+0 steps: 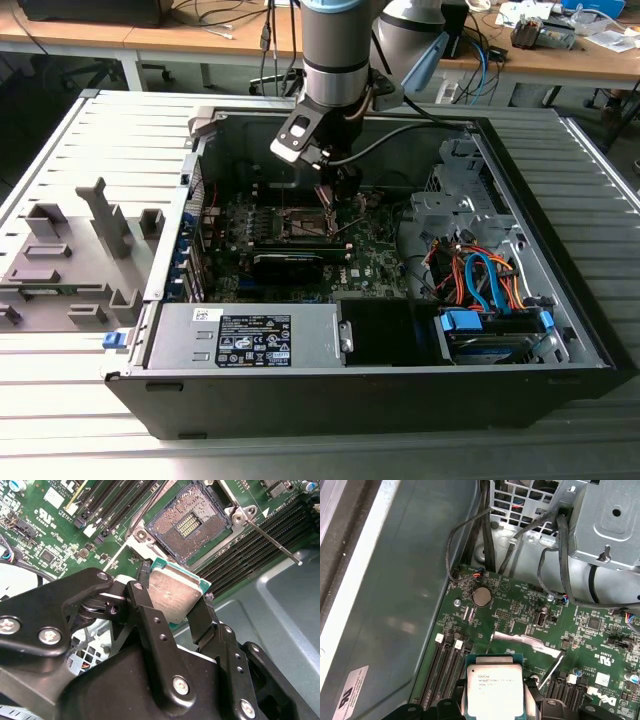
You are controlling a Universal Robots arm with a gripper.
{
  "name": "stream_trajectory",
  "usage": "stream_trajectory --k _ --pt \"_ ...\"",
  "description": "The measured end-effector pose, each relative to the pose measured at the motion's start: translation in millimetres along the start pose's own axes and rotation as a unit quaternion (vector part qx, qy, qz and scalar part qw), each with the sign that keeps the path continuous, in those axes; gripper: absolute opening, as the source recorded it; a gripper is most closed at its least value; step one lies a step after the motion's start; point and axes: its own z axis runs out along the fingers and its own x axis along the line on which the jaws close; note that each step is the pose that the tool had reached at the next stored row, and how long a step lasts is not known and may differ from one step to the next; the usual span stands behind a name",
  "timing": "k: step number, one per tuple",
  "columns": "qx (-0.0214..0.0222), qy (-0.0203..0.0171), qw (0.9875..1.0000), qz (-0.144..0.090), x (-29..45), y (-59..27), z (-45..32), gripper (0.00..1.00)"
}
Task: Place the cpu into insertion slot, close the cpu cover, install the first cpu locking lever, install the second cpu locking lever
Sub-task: 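Place the cpu into insertion slot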
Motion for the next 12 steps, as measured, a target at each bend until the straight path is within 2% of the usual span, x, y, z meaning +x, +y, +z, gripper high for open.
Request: stream_trajectory --k 12 --pt "-0.0003 -0.0013 0.9999 0.014 0.0 0.0 0.0 0.54"
